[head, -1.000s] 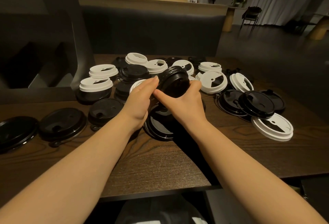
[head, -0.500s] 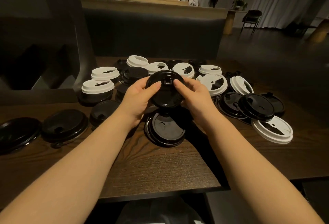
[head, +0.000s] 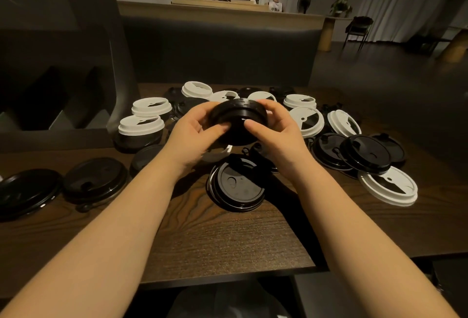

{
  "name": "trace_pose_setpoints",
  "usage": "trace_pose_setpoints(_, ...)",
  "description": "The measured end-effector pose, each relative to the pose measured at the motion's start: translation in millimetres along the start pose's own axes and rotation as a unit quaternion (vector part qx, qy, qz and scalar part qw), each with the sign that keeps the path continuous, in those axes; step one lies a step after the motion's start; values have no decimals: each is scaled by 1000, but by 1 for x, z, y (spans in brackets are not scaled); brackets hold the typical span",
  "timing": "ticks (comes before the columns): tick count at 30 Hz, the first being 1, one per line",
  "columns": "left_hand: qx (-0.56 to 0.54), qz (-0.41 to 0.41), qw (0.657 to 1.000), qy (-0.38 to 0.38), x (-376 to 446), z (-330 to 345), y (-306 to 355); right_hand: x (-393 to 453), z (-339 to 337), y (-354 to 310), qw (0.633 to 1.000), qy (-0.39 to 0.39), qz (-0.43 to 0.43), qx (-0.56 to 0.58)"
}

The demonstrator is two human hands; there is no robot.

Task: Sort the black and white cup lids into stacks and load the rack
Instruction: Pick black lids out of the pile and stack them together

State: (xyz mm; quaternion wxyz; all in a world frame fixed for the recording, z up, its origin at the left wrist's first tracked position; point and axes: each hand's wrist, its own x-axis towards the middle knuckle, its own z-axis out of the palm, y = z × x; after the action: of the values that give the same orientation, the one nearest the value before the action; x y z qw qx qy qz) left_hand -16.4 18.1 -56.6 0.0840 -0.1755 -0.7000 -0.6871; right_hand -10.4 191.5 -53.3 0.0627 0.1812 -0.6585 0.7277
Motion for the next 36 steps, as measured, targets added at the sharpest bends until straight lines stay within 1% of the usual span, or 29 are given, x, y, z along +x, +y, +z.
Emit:
trace_pose_setpoints(5,52,9,998,-22,-6,-2,4,-2,-3,-4,999,-20,-22,-36)
trace_pose_setpoints(10,57,23,998,19,-6,2,4,-2,-5,-4,998,-35,-21,-45)
trace_pose_setpoints(13,75,28,997,14,-7,-1,4,-2,-7,-3,997,-42,-24,-54)
trace_pose_setpoints(18,100,44,994,-2,-8,-2,7,-1,-10,-4,991,-64,-56,-105)
trace_pose_setpoints(21,65,44,997,-2,-8,-1,8,-1,-10,-4,996,-36,-48,-68)
trace_pose_setpoints(24,50,5,999,15,-6,0,5,2,-11,-3,1000,0,-29,9)
trace_pose_setpoints(27,46,-42,998,21,-3,1,0,5,-13,0,995,-25,32,86)
trace_pose_setpoints(29,20,-73,997,10,-2,1,-2,5,-12,1,993,-36,73,88)
trace_pose_setpoints(32,-18,-114,993,-13,-2,2,-3,5,-10,0,992,-21,101,67)
trace_pose_setpoints(36,-42,-108,993,-14,-2,8,-3,5,-8,-2,987,-5,133,93)
